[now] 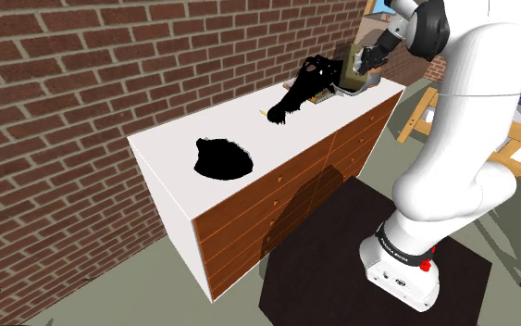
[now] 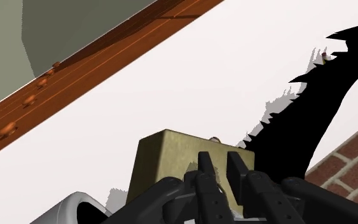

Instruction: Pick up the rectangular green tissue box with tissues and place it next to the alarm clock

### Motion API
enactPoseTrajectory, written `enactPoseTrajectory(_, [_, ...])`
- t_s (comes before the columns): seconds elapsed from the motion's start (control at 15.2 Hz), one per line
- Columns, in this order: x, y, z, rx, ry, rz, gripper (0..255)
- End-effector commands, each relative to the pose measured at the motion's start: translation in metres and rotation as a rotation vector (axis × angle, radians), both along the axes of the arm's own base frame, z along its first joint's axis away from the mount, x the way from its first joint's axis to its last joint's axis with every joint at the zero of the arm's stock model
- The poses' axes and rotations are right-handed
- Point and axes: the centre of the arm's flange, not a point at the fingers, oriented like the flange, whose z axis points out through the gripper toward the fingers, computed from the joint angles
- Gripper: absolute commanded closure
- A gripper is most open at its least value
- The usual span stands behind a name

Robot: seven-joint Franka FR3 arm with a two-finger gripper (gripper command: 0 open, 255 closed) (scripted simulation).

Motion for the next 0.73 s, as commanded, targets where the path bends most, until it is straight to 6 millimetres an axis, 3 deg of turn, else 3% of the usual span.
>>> enactPoseTrajectory(0.0, [0.003, 0.002, -0.013, 0.002, 0.001, 0.004, 255])
enactPoseTrajectory(0.66, [0.003, 0.002, -0.066, 0.002, 0.001, 0.004, 255])
